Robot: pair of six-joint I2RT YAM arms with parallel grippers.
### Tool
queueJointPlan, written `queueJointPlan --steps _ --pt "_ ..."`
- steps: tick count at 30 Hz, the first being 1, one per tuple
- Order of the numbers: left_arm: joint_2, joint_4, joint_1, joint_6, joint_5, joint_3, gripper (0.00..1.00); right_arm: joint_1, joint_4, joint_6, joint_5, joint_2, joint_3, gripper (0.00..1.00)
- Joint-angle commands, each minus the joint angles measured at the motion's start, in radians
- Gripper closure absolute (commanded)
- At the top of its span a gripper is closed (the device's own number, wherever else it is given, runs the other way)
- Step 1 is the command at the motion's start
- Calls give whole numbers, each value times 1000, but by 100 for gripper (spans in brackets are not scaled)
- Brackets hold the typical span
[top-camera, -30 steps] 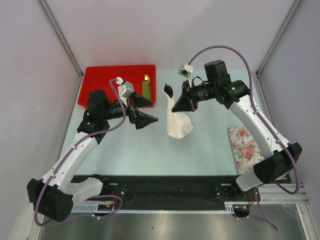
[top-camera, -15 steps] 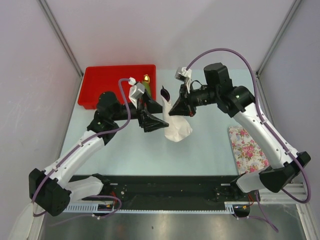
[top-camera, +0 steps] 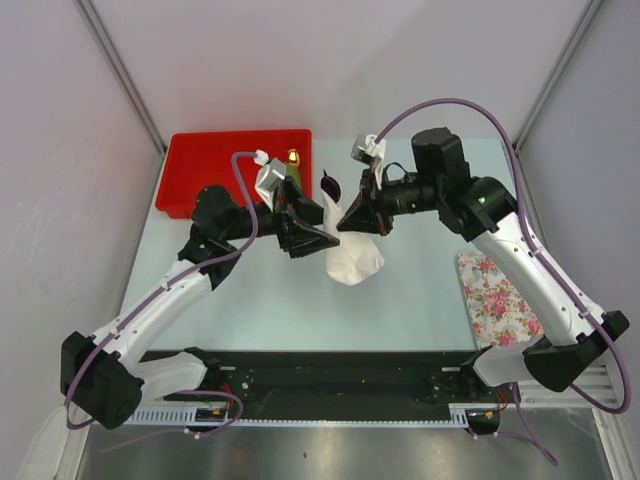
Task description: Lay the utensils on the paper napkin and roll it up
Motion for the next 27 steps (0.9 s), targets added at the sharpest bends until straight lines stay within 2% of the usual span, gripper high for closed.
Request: queueJointPlan --steps 1,8,12,17,22,23,24,26,27 --pt "2 14 -5 19 -26 -11 30 5 73 16 -4 -35 12 100" --pt "12 8 -18 25 -13 -22 39 3 95 42 -7 -32 22 100" --pt "18 22 -18 12 -16 -25 51 3 101 53 -12 -32 25 100" --pt "30 54 -18 -16 -6 -30 60 5 107 64 -12 -35 26 100" --pt "33 91 -18 -36 17 -33 86 3 119 64 -14 -43 14 100" --pt "32 100 -18 -41 29 -34 94 5 119 64 -12 -49 11 100" --pt "32 112 -18 -57 37 -37 98 5 119 62 -9 -49 5 100" --pt "24 152 -17 -80 40 -53 100 3 116 62 3 -49 0 100" --pt "22 163 -15 -97 42 -56 100 2 112 59 11 -48 0 92"
